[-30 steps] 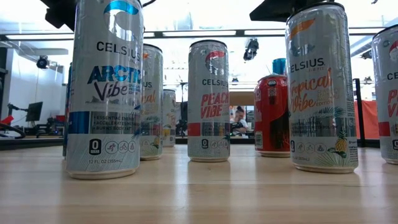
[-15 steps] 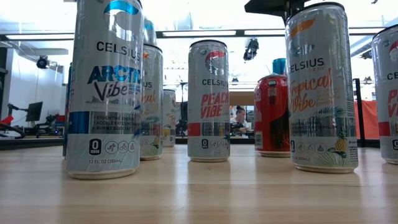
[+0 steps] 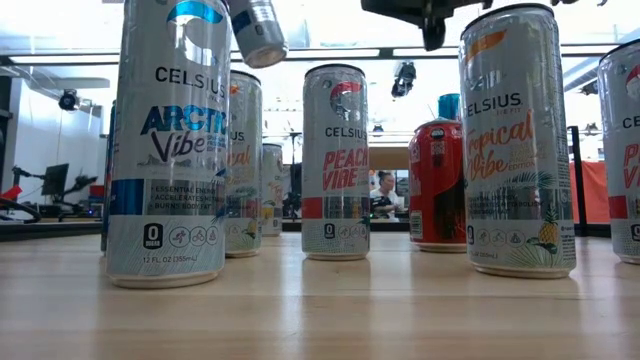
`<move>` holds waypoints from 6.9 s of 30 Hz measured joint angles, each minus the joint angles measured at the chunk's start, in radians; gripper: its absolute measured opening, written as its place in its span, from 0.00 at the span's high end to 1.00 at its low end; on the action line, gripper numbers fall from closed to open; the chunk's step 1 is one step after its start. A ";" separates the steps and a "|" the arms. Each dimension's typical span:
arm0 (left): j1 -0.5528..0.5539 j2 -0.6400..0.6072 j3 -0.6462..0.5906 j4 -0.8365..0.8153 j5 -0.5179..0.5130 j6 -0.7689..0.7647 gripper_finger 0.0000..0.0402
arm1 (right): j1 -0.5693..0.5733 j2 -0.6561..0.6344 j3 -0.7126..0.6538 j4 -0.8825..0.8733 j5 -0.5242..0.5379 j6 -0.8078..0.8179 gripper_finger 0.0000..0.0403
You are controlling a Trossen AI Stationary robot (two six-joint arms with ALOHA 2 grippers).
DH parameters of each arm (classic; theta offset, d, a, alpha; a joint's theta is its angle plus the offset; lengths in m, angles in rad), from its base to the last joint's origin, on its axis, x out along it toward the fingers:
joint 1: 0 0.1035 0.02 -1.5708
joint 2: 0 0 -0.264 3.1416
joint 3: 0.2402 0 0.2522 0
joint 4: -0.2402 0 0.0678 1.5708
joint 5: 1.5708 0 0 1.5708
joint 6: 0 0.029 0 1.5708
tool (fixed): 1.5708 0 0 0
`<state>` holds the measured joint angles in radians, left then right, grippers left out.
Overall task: Place canned beverage on shelf
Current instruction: Put the top white blue soda can on the shelf
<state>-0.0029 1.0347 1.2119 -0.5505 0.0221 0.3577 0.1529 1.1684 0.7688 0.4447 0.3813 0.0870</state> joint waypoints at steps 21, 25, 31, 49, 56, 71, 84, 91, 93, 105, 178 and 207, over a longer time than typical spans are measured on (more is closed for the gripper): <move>0.000 0.028 0.006 0.000 -0.004 0.000 0.40 | -0.023 0.274 0.418 -0.304 -0.023 -0.156 0.60; 0.000 0.027 0.006 -0.001 -0.007 0.000 0.40 | -0.023 0.324 0.525 -0.447 -0.026 -0.140 0.39; 0.000 0.028 0.006 -0.002 -0.013 0.000 0.40 | -0.023 0.408 0.637 -0.532 -0.027 -0.201 0.14; 0.001 0.027 0.005 -0.001 -0.024 0.009 0.32 | -0.072 0.517 0.758 -0.538 -0.058 -0.248 0.31; 0.001 0.026 0.005 0.007 -0.015 0.030 0.21 | -0.073 0.517 0.758 -0.544 -0.051 -0.244 0.43; 0.000 -0.079 0.101 -0.007 -0.065 0.093 0.22 | -0.161 0.465 0.737 -0.622 0.051 -0.149 0.43; 0.001 -0.238 -0.142 0.180 -0.146 -0.024 0.22 | -0.219 0.289 0.491 -0.558 0.366 0.064 0.43; 0.000 -0.306 -0.316 0.358 -0.146 -0.027 0.22 | -0.289 0.108 0.239 -0.316 0.432 0.076 0.43; 0.000 -0.320 -0.365 0.406 -0.146 -0.027 0.22 | -0.312 0.082 0.159 -0.183 0.431 0.050 0.43; 0.000 -0.354 -0.529 0.551 -0.169 -0.032 0.22 | -0.381 0.173 0.000 0.125 0.455 -0.035 0.43; 0.001 -0.346 -0.591 0.563 -0.199 0.000 0.22 | -0.369 0.093 0.008 0.060 0.489 0.069 0.15; 0.001 -0.346 -0.591 0.562 -0.199 0.000 0.22 | -0.245 0.005 0.029 -0.283 0.427 0.156 0.97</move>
<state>-0.0021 0.6888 0.6205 0.0113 -0.1768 0.3580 -0.0922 1.1731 0.7974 0.1618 0.8081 0.2434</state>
